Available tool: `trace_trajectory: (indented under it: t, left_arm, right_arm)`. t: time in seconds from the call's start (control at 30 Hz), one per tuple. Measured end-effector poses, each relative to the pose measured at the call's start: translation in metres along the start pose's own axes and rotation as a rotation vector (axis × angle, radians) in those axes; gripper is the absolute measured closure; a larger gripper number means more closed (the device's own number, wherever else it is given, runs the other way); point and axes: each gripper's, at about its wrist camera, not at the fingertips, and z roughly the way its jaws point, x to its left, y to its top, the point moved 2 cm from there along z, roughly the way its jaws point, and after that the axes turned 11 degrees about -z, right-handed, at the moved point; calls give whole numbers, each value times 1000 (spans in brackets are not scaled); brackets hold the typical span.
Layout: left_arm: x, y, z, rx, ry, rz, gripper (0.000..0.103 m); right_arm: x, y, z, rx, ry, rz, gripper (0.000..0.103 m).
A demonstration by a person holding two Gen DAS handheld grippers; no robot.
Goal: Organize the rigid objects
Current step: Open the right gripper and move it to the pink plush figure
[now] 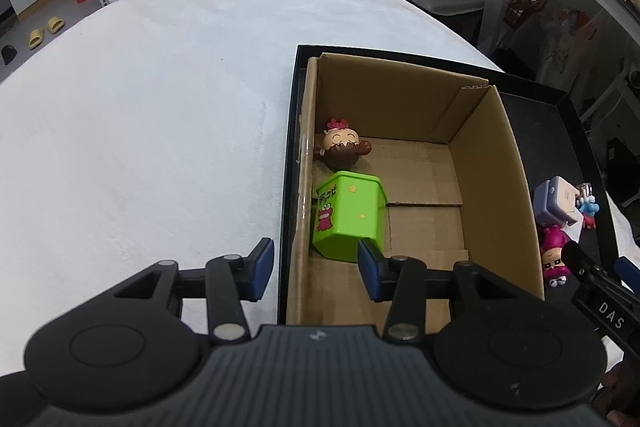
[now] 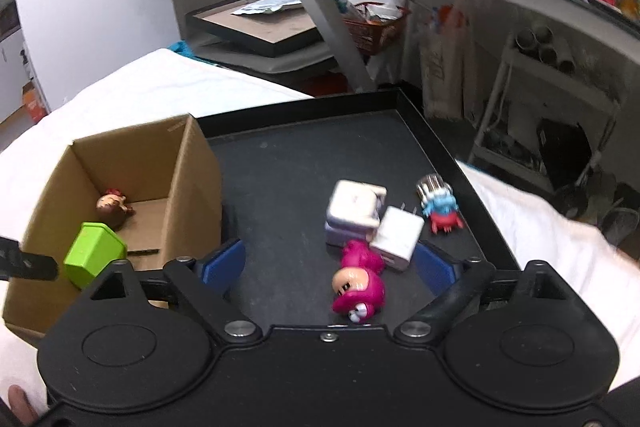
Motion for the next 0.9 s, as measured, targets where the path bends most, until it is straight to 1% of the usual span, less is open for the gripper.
trace_trajectory:
  t: [0.07, 0.13, 0.27, 0.33, 0.4, 0.5, 0.53, 0.57, 0.67, 0.73, 0.77, 0.83, 0.87, 0.9]
  left_arm:
    - [-2, 0, 1, -1, 9, 0, 58]
    - [-5, 1, 2, -1, 18, -1, 58]
    - [-10, 3, 5, 14, 29, -7, 58]
    - [-15, 3, 5, 9, 44, 12, 58]
    - [-20, 4, 6, 12, 56, 27, 57]
    - [-27, 4, 10, 15, 85, 49, 55]
    - [-30, 4, 11, 16, 93, 63, 51]
    - [-32, 3, 12, 20, 99, 73, 48]
    - [-37, 3, 18, 30, 126, 88, 45]
    - [-40, 2, 21, 34, 144, 96, 43]
    - [-41, 1, 22, 36, 152, 98, 43]
    - [-43, 1, 24, 38, 165, 103, 42]
    - [-44, 0, 24, 38, 172, 108, 41]
    - [-45, 0, 24, 38, 177, 110, 41]
  right_arm:
    - [-2, -3, 4, 7, -10, 12, 12]
    - [-4, -4, 6, 3, -2, 27, 12]
    - [-7, -7, 17, 39, -21, 40, 12]
    - [-9, -8, 24, 69, -14, 49, 14]
    - [-12, -10, 33, 100, 5, 70, 20]
    - [-16, -12, 42, 123, 29, 99, 23]
    - [-16, -12, 45, 132, 33, 104, 23]
    - [-16, -12, 49, 141, 35, 108, 24]
    - [-19, -12, 61, 168, 29, 123, 26]
    - [-20, -14, 67, 188, 48, 130, 30]
    - [-20, -15, 69, 195, 57, 133, 35]
    - [-20, -16, 73, 208, 80, 137, 48]
    - [-21, -17, 75, 215, 93, 143, 59]
    - [-22, -17, 74, 207, 94, 144, 62]
